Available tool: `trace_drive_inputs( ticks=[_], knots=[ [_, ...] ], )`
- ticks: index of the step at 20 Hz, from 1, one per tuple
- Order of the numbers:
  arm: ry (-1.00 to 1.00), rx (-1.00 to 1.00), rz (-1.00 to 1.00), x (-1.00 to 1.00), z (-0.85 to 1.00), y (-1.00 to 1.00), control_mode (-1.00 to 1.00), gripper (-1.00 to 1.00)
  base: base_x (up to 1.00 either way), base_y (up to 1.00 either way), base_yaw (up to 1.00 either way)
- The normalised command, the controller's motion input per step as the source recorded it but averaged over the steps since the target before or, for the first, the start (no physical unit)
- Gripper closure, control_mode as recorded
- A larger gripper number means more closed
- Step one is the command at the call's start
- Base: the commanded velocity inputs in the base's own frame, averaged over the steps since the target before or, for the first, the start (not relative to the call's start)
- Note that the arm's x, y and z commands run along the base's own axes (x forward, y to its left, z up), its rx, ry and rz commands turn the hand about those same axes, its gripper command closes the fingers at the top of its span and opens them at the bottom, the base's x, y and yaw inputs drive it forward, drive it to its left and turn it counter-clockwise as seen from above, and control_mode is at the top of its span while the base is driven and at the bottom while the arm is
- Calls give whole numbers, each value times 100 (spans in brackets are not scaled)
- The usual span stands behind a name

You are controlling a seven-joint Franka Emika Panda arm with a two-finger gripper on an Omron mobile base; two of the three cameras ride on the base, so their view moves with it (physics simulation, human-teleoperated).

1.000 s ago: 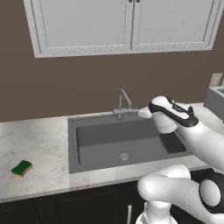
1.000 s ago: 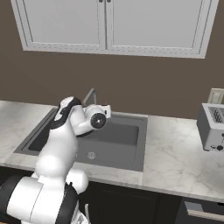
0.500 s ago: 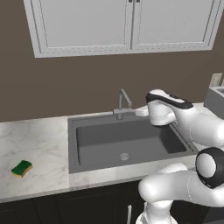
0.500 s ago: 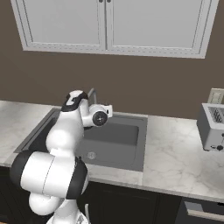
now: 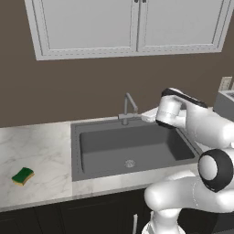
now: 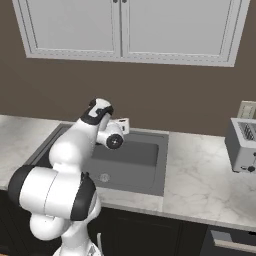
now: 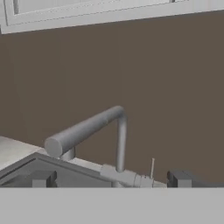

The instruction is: Soak the sponge with water for a few seconds and then drop it inside the sink.

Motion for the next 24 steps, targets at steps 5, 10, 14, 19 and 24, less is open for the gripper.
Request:
trace_drive_inputs(
  ticks=[5, 10, 14, 19, 24],
  knots=[
    [-2, 0, 0, 0, -1, 0, -100, -100, 0, 0, 0],
    [0, 0, 0, 2, -2, -1, -100, -100, 0, 0, 0],
    [0, 0, 0, 15, 0, -12, -100, -100, 0, 0, 0],
    [-1, 0, 1, 19, 0, -15, -100, -100, 0, 0, 0],
    [0, 0, 5, 29, -1, -12, -100, -100, 0, 0, 0]
  ],
)
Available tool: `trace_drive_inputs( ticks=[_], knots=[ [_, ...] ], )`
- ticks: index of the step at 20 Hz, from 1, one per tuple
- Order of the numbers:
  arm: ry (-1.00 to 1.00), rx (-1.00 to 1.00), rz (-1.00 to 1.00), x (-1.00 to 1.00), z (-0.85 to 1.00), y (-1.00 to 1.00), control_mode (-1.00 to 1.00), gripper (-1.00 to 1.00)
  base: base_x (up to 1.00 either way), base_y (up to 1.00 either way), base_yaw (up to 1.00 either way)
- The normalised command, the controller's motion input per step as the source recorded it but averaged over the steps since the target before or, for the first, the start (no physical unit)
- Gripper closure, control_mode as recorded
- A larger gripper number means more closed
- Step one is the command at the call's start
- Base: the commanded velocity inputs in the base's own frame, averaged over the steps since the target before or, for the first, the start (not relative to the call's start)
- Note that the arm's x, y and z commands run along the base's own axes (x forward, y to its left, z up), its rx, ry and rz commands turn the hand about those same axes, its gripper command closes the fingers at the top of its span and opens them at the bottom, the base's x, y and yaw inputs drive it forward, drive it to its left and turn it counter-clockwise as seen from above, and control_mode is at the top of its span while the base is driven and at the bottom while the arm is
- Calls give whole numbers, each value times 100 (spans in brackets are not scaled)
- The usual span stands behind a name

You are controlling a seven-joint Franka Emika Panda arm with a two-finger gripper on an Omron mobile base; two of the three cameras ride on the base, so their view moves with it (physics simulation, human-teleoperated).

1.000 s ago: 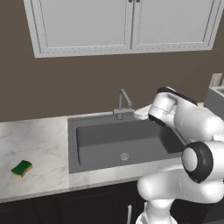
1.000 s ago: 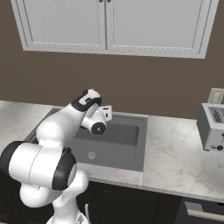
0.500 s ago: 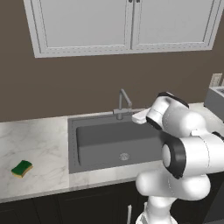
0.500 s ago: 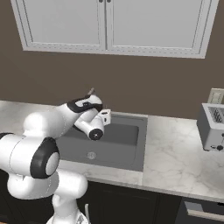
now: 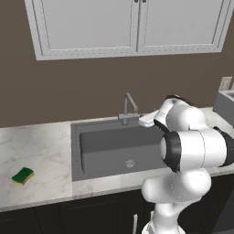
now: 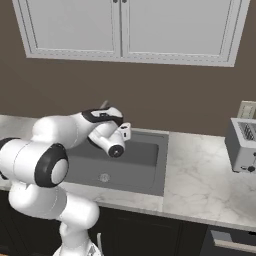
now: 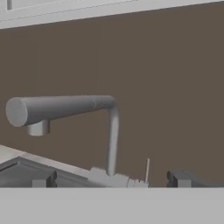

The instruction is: Soak the sponge with water for a few seconds and then drop it inside the sink.

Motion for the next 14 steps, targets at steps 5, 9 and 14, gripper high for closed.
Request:
trace_drive_inputs(
  ticks=[5, 9, 14],
  knots=[
    [0, 1, 7, 34, -22, -1, -100, -100, 0, 0, 0],
    [0, 2, 9, 36, -34, 0, -100, -100, 0, 0, 0],
    [-1, 1, 7, 37, -20, 0, -100, -100, 0, 0, 0]
  ],
)
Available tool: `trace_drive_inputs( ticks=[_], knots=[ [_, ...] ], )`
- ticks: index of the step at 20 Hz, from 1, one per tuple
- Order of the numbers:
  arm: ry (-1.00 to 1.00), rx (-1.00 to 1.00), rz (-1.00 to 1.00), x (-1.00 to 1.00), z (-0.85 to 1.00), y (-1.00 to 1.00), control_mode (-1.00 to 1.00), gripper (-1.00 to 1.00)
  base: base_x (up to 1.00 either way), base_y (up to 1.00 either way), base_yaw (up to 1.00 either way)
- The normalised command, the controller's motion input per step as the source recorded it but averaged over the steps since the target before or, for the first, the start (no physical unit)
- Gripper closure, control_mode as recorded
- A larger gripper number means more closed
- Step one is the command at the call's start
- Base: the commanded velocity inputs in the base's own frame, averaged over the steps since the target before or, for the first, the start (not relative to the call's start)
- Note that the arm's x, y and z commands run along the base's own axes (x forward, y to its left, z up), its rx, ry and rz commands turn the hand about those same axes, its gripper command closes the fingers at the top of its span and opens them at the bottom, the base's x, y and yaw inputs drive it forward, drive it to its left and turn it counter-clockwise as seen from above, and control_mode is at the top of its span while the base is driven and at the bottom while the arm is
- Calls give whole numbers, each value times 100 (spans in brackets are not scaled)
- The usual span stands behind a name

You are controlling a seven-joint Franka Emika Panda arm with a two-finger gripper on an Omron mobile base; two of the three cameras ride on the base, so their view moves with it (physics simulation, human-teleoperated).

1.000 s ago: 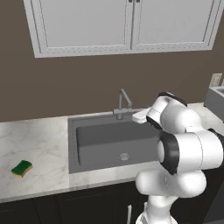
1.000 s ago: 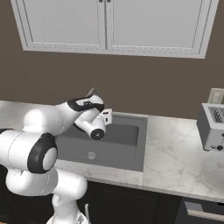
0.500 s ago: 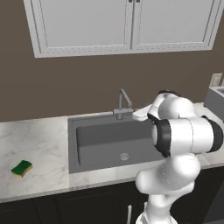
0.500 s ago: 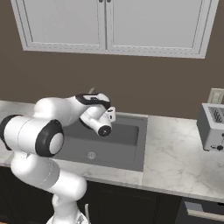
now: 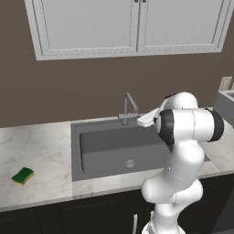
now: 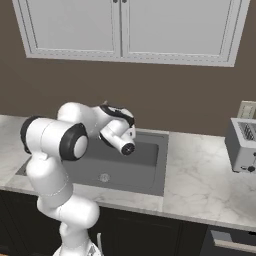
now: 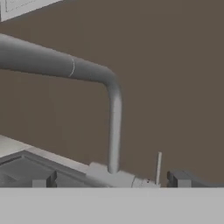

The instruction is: Soak the sponge with water for a few seconds and then drop it inside the sink.

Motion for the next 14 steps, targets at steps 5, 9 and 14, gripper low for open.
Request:
trace_drive_inputs(
  ticks=[5, 9, 14],
  knots=[
    [-1, 0, 6, 39, -10, -2, -100, -100, 0, 0, 0],
    [-1, 0, 4, 39, -4, -4, -100, -100, 0, 0, 0],
    [-1, 0, 0, 37, -4, -2, -100, -100, 0, 0, 0]
  ],
)
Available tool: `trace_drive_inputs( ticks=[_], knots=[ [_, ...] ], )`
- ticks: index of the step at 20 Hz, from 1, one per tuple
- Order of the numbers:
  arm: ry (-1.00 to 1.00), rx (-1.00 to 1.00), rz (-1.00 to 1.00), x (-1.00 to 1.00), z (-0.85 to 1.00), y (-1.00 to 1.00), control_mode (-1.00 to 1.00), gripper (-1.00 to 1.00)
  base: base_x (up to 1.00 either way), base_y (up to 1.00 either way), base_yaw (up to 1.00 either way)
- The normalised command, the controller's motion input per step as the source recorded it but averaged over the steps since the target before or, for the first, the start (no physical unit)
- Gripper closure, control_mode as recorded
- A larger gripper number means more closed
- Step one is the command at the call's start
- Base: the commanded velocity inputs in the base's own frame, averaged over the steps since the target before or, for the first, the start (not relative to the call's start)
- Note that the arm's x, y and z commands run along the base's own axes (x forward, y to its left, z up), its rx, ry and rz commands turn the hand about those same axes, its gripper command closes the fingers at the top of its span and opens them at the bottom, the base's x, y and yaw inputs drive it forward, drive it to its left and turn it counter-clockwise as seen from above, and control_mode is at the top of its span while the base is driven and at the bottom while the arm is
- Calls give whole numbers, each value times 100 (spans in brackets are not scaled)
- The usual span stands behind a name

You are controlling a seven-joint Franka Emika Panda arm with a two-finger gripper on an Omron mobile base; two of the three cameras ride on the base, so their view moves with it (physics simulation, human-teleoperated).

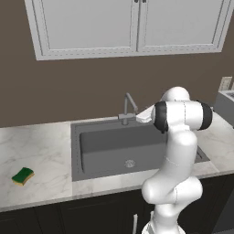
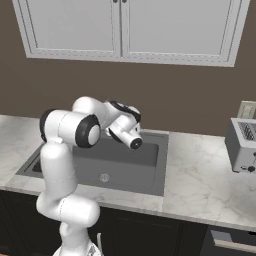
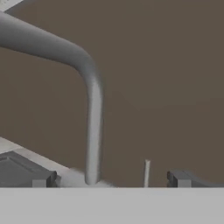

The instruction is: Soak the sponge with water for a few seconds and then drop it inside the sink.

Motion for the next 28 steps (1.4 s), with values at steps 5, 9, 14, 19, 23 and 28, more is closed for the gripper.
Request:
trace_drive_inputs(
  ticks=[5, 9, 14, 19, 23, 28],
  knots=[
    [-2, 0, 0, 31, -6, 0, -100, -100, 0, 0, 0],
    [-1, 0, 0, 24, -12, 0, -100, -100, 0, 0, 0],
    [0, 1, 0, 27, -19, 0, -100, -100, 0, 0, 0],
    [0, 2, 0, 27, -25, 0, -100, -100, 0, 0, 0],
    [0, 4, 0, 29, -23, 0, -100, -100, 0, 0, 0],
    [0, 8, 0, 29, -15, 0, -100, -100, 0, 0, 0]
  ],
)
